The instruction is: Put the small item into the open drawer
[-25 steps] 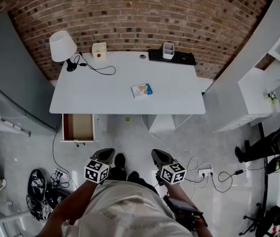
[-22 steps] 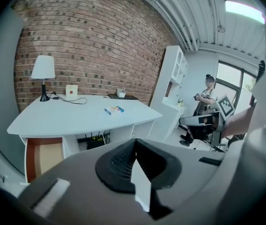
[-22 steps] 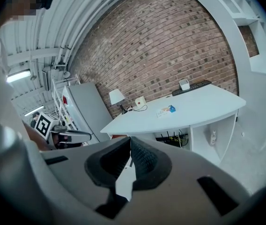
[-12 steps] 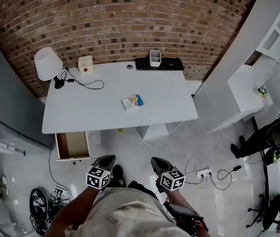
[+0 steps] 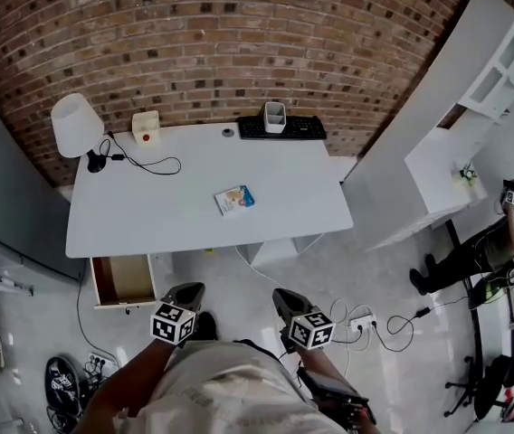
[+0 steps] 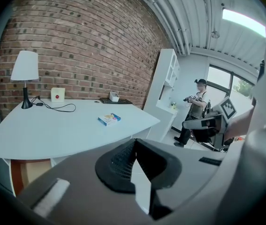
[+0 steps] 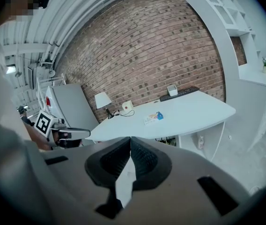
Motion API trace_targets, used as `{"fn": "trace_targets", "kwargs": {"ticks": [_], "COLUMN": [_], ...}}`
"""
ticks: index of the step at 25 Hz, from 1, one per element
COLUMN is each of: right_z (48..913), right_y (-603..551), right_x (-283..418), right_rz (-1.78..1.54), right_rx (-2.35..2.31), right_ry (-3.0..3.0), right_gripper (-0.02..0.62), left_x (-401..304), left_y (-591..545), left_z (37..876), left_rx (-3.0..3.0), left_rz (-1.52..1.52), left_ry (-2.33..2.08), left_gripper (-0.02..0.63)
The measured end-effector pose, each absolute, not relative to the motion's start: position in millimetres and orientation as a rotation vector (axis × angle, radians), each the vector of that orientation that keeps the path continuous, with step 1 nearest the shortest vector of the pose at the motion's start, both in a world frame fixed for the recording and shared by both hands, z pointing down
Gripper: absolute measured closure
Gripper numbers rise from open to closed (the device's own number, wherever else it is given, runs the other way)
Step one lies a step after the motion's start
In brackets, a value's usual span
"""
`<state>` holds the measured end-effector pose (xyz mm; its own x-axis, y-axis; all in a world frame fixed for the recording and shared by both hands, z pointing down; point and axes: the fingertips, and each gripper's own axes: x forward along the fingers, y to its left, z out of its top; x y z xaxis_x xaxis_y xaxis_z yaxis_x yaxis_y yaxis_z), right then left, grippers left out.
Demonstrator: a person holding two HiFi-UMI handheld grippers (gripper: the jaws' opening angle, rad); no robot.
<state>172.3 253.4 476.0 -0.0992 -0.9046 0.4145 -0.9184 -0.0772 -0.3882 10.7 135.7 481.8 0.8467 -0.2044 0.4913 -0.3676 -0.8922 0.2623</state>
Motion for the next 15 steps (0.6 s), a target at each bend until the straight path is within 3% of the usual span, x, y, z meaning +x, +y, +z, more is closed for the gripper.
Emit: {"fn": "trace_targets", "kwargs": {"ticks": [15], "right_z": [470.4], "right_y": [196.1], "right_x": [178.2], "right_rz": [0.899], "right_rx": [2.164], "right_ry": [-2.036], "right_gripper": [0.589], "left_x": [22.8], "left_y": [66.4], "left_z": [482.4], "left_rx": [2.693], "left_rz": [0.635], "left_ry": [-0.354], "left_gripper": [0.6]}}
